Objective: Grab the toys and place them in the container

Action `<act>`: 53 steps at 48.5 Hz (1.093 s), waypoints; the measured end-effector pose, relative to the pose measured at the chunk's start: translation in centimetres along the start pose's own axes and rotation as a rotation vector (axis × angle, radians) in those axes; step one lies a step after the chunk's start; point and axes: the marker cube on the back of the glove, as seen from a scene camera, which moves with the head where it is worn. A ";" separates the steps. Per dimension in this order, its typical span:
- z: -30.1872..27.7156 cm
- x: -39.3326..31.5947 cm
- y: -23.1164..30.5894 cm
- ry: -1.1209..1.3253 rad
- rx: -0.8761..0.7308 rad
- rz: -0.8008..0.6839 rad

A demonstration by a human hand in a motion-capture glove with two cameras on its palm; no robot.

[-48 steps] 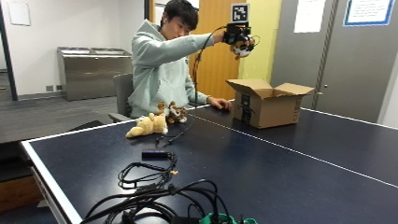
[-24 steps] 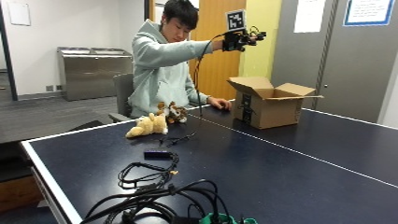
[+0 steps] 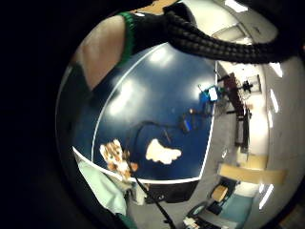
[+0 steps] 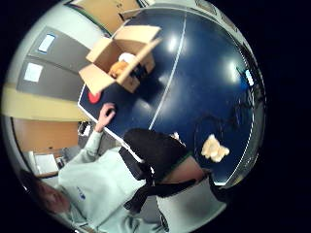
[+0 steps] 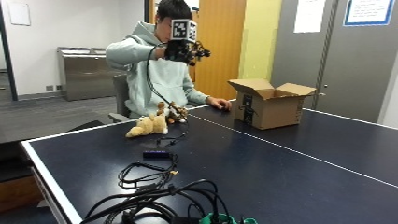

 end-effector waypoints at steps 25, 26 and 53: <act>23.6 -4.4 11.3 -0.108 -0.192 0.146; 23.8 -4.4 11.2 -0.088 -0.188 0.151; 21.9 -1.9 3.9 -0.315 -0.413 0.192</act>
